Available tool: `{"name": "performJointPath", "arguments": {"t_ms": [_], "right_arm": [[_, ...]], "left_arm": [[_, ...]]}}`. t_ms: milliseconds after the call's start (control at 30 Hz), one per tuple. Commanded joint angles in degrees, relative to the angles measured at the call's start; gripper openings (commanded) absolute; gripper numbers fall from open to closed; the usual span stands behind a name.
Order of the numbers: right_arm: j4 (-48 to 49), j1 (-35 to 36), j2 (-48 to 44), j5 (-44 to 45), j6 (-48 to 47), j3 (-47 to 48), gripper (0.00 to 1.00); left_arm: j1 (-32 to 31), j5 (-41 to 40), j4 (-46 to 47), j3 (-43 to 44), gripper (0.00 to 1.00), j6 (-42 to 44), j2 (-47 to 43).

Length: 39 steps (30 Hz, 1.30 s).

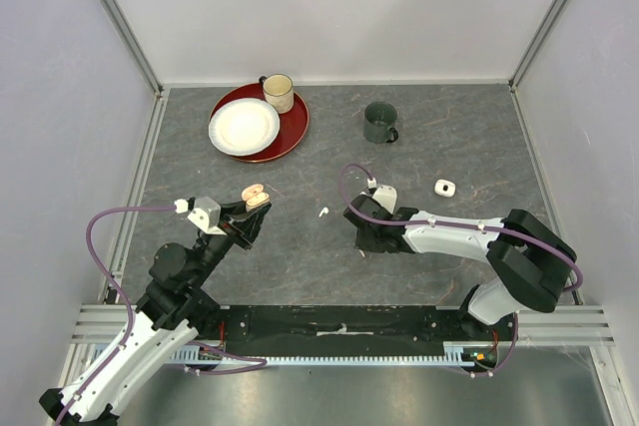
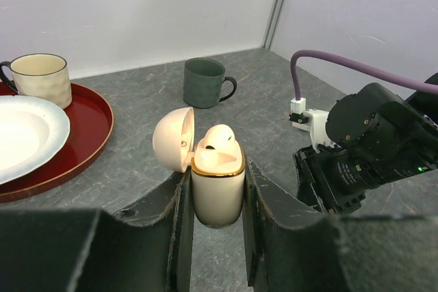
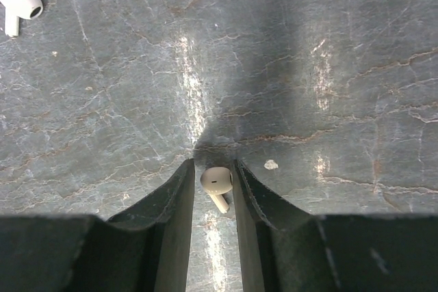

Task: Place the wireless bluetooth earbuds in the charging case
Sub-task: Pick up the earbud from the center of the board.

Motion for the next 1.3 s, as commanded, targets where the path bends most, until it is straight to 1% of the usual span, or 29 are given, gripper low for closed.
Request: {"name": "performJointPath", "arguments": {"t_ms": [0, 200, 533, 967, 1100, 1267], "right_arm": [[-6.0, -0.2, -0.3, -0.7, 1.5, -2.3, 0.36], [-7.4, -0.1, -1.0, -0.8, 1.9, -2.0, 0.37], [-5.3, 0.1, 1.5, -2.2, 2.9, -2.1, 0.36], [-4.8, 0.3, 1.9, -3.0, 3.1, -2.2, 0.30], [-4.8, 0.3, 1.3, -2.7, 3.1, -2.1, 0.24], [-3.7, 0.7, -1.1, -0.8, 0.5, -0.9, 0.13]], "left_arm": [[0.2, -0.8, 1.4, 1.2, 0.02, -1.7, -0.5], [0.2, -1.1, 1.4, 1.0, 0.02, -1.7, -0.2], [0.2, -1.4, 1.7, 0.8, 0.02, -1.8, 0.1], [0.3, -1.4, 1.9, 0.4, 0.02, -2.0, -0.2], [0.2, -1.6, 2.0, 0.4, 0.02, -2.0, -0.2], [0.2, -0.9, 2.5, 0.5, 0.02, -2.3, 0.1]]}}
